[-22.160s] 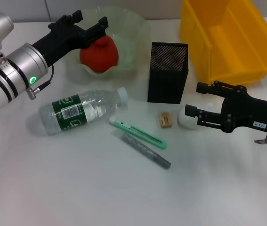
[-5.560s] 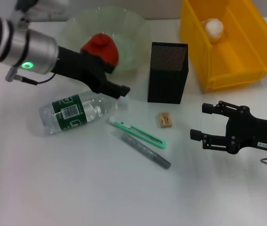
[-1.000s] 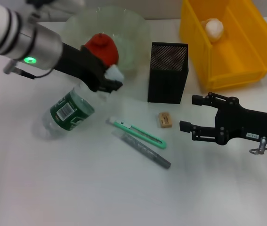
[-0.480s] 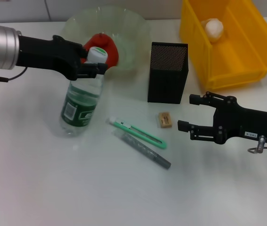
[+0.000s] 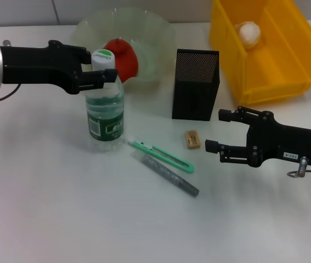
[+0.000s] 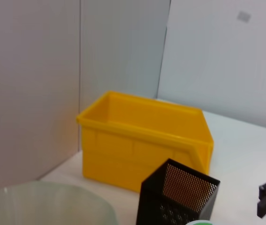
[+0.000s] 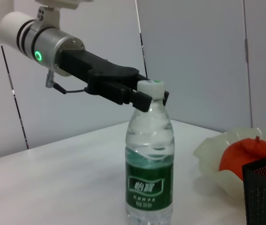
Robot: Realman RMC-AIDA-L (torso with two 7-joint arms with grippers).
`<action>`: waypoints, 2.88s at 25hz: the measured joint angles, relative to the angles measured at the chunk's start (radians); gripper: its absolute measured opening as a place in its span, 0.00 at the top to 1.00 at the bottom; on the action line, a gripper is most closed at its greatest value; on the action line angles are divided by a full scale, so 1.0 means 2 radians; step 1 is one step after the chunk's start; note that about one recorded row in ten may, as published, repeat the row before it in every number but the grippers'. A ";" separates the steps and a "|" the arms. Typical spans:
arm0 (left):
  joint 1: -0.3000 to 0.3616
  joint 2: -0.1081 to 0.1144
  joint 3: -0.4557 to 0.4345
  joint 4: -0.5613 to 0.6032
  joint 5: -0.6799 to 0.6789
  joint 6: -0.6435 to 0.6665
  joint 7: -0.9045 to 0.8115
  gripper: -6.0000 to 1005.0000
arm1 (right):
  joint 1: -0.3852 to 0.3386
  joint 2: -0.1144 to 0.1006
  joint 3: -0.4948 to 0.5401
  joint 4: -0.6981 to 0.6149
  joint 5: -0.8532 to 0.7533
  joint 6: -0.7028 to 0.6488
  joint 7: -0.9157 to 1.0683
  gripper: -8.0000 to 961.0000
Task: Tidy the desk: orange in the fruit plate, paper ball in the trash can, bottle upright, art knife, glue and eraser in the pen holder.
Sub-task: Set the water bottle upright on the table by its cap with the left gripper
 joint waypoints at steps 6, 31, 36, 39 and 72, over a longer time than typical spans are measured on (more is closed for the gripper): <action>0.019 -0.002 -0.026 -0.014 -0.039 0.002 0.042 0.55 | -0.003 0.000 0.000 0.001 0.000 0.000 0.000 0.13; 0.012 -0.013 -0.093 -0.222 -0.173 0.013 0.283 0.55 | -0.005 0.000 0.003 0.007 0.000 0.002 -0.003 0.13; 0.010 -0.013 -0.094 -0.240 -0.187 0.013 0.293 0.55 | -0.005 0.000 0.003 0.005 0.000 0.004 -0.005 0.13; 0.010 -0.012 -0.095 -0.243 -0.189 0.013 0.294 0.54 | -0.005 0.000 0.002 0.005 0.000 0.004 -0.005 0.13; 0.007 -0.015 -0.159 -0.313 -0.203 -0.075 0.384 0.54 | -0.006 0.000 0.005 0.007 -0.001 0.005 -0.005 0.13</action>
